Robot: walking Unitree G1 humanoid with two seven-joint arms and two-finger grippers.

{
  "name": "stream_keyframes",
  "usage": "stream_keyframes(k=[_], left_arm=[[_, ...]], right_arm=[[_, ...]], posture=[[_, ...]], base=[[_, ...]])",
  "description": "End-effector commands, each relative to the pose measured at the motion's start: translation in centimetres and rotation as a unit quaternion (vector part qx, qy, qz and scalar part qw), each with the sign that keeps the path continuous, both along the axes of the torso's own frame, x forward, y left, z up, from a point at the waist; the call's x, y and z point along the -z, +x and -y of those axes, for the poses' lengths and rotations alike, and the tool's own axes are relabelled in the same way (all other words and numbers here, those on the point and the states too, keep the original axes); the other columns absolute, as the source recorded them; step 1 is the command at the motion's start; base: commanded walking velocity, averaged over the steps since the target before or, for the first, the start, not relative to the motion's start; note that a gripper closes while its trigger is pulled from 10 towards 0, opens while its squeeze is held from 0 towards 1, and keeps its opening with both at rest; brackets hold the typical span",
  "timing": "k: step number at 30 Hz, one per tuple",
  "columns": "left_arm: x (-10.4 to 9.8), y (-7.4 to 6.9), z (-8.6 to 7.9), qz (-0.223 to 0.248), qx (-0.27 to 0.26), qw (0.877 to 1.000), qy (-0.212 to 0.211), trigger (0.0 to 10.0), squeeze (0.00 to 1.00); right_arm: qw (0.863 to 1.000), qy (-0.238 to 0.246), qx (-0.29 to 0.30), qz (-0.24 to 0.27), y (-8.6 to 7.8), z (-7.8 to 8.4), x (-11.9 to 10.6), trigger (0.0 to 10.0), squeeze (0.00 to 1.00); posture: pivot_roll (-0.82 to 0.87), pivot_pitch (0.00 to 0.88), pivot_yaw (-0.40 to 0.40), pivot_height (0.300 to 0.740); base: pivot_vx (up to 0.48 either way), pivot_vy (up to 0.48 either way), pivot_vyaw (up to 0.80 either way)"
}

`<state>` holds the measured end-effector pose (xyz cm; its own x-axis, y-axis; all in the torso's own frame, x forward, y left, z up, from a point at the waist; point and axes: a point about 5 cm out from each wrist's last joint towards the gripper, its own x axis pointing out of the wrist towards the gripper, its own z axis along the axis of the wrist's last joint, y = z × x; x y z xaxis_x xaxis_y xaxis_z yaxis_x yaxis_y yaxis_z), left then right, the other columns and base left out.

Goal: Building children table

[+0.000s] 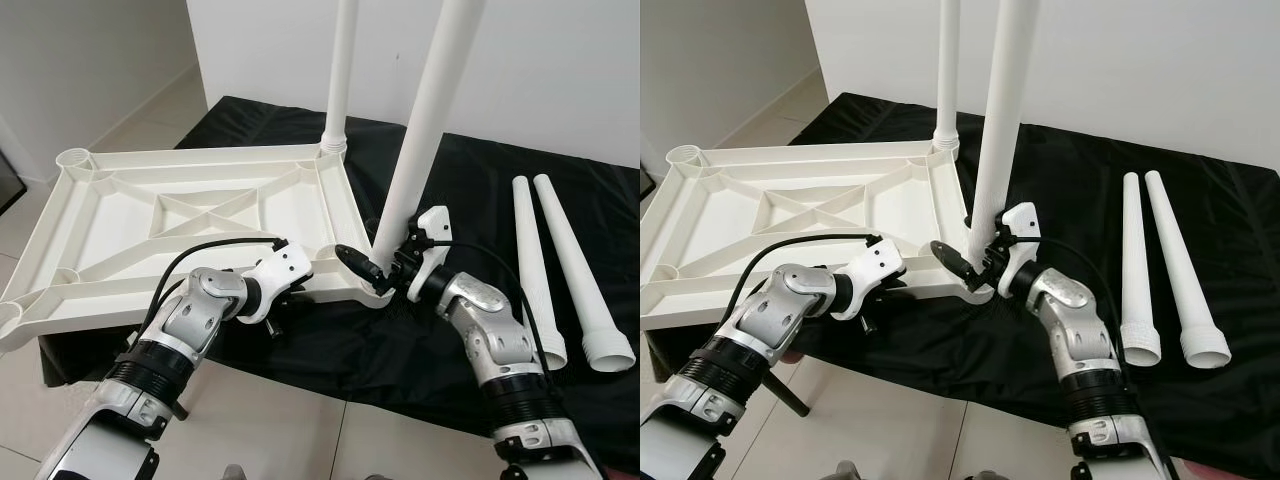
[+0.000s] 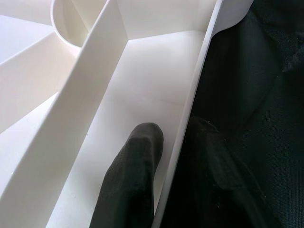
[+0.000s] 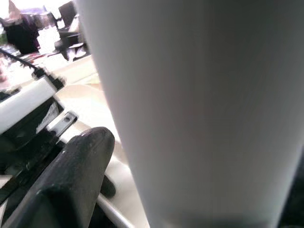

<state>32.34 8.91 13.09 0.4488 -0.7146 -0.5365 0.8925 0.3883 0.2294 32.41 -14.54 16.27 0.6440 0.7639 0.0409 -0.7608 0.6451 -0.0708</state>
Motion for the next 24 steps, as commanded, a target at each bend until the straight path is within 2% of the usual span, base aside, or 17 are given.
stream_keyframes(k=[1, 9, 21, 22, 24], left_arm=[[-0.1, 0.1, -0.1, 0.009, -0.007, 1.0, 0.007, 10.0, 0.0], [-0.1, 0.2, -0.6, 0.008, -0.013, 1.0, 0.013, 10.0, 0.0], [-0.3, 0.3, -0.7, 0.01, -0.014, 1.0, 0.014, 10.0, 0.0], [-0.3, 0.3, -0.7, 0.01, -0.014, 1.0, 0.013, 10.0, 0.0], [-0.3, 0.3, -0.7, 0.009, -0.014, 1.0, 0.013, 10.0, 0.0]], right_arm=[[1.0, -0.004, -0.025, -0.006, 0.3, 0.3, 0.2, 10.0, 0.0], [0.999, -0.026, -0.041, -0.012, 1.6, 1.8, 0.0, 10.0, 0.0], [0.996, -0.034, -0.082, -0.011, 1.9, 2.3, -0.4, 10.0, 0.0], [0.996, -0.031, -0.084, -0.009, 1.9, 2.3, -0.4, 4.0, 0.0], [0.996, -0.03, -0.086, -0.008, 2.0, 2.3, -0.4, 4.0, 0.0]], posture=[[-0.04, 0.0, 0.003, 0.74], [-0.03, 0.001, 0.005, 0.74], [-0.03, 0.01, 0.006, 0.74], [-0.03, 0.011, 0.006, 0.74], [-0.03, 0.011, 0.005, 0.74]], base=[[0.0, 0.0, 0.0], [0.0, 0.0, 0.0], [0.0, 0.0, 0.0], [0.0, 0.0, 0.0], [0.0, 0.0, 0.0]])
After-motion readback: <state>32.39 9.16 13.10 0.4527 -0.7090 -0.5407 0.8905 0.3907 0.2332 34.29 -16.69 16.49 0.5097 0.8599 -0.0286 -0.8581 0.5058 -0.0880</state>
